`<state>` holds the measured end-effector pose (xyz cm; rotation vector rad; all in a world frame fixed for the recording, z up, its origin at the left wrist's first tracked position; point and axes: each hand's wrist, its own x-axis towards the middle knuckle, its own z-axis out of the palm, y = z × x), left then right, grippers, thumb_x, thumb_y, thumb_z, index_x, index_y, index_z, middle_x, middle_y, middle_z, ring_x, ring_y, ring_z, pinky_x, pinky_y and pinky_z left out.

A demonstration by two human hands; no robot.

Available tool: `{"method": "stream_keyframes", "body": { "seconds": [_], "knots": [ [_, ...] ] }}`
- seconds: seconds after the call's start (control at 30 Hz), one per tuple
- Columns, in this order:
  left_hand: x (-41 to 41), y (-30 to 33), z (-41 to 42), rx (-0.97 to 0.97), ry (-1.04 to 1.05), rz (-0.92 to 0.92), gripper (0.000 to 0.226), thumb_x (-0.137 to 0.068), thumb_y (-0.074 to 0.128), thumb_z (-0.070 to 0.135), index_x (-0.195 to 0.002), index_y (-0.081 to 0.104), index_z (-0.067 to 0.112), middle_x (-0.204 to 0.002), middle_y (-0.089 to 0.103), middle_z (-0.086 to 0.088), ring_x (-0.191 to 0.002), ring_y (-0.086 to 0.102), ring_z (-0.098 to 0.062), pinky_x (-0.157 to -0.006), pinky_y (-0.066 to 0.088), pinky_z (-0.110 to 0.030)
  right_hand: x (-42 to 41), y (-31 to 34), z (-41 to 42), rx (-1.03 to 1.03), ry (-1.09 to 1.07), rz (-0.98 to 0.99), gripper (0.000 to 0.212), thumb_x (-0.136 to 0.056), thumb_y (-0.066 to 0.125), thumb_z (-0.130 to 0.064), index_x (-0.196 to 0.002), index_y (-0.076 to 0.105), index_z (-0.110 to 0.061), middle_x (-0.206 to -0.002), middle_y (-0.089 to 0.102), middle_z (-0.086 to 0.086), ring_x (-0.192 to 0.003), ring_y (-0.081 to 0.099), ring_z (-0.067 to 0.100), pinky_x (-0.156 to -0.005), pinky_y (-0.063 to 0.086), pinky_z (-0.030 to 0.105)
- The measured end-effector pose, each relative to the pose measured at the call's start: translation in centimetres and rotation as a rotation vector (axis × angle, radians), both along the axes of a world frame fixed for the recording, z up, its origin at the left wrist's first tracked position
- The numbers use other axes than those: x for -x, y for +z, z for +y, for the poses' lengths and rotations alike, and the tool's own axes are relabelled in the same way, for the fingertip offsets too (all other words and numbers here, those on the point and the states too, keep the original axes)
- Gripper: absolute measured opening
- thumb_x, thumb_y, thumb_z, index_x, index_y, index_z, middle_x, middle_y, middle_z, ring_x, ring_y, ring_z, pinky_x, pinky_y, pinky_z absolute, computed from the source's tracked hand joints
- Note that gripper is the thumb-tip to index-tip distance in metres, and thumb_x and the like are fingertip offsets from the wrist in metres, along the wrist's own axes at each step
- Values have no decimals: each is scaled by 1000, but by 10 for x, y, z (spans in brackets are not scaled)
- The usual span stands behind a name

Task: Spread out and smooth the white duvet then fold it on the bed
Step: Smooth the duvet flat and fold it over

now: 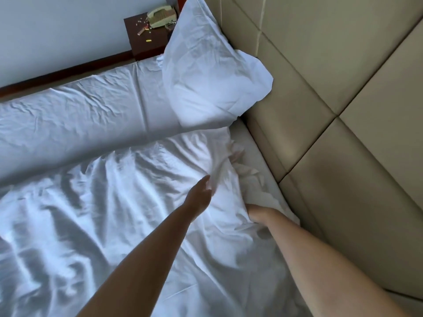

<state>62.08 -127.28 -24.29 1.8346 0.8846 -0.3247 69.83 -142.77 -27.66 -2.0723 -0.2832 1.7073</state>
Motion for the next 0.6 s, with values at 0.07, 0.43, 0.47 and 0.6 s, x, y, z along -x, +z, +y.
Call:
{"method": "stream_keyframes", "body": {
  "seconds": [0.07,0.43,0.47,0.6],
  "knots": [
    [8,-8,-13,-23,-16,7,67,-86,50,2,-147,34,24,-146,43,4,-133,41,-17,-106,35,-25,8,10,-12,19,43,52,53,-101,43,-31,-144,34,0,-144,38,10,-131,39,27,-106,31,23],
    [46,-10,-62,-336,-132,5,44,-91,57,20,-134,52,23,-121,50,-13,-119,48,-27,-102,37,-29,48,39,-70,3,-47,175,49,-90,53,-55,-122,60,-19,-124,62,5,-110,60,21,-100,46,33],
    [52,-6,-67,-346,-154,-6,36,-92,51,17,-127,56,21,-116,54,-13,-117,50,-29,-97,39,-29,54,42,-73,-7,-70,132,54,-88,53,-58,-124,60,-19,-122,62,4,-112,59,21,-102,44,34],
    [73,5,-80,-188,-133,45,50,-95,39,4,-143,41,17,-142,47,-9,-130,45,-26,-107,35,-29,74,52,-88,57,-130,210,79,-70,54,-80,-126,57,-23,-123,59,3,-106,57,21,-92,44,33]
  ]
}}
